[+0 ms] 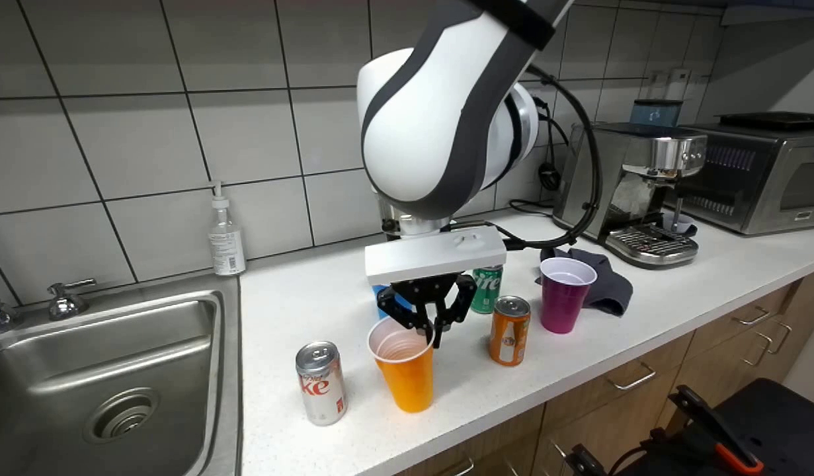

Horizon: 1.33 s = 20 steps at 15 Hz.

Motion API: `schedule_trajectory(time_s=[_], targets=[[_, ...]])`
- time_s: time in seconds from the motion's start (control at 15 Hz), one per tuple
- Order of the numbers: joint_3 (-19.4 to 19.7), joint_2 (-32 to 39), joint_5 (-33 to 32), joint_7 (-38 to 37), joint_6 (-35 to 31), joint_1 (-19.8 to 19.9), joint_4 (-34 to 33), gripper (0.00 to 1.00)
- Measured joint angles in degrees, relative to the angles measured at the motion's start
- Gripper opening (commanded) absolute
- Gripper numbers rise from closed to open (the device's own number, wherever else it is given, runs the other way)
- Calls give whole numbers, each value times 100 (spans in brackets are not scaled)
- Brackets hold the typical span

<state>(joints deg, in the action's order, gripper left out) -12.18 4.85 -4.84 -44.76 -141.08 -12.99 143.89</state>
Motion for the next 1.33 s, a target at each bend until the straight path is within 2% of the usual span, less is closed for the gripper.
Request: schedule_trajectory(time_s=[0.73, 1.33], targets=[[19, -1071, 582, 515, 53, 15, 382, 2], [41, -2070, 938, 1189, 629, 34, 446, 2]])
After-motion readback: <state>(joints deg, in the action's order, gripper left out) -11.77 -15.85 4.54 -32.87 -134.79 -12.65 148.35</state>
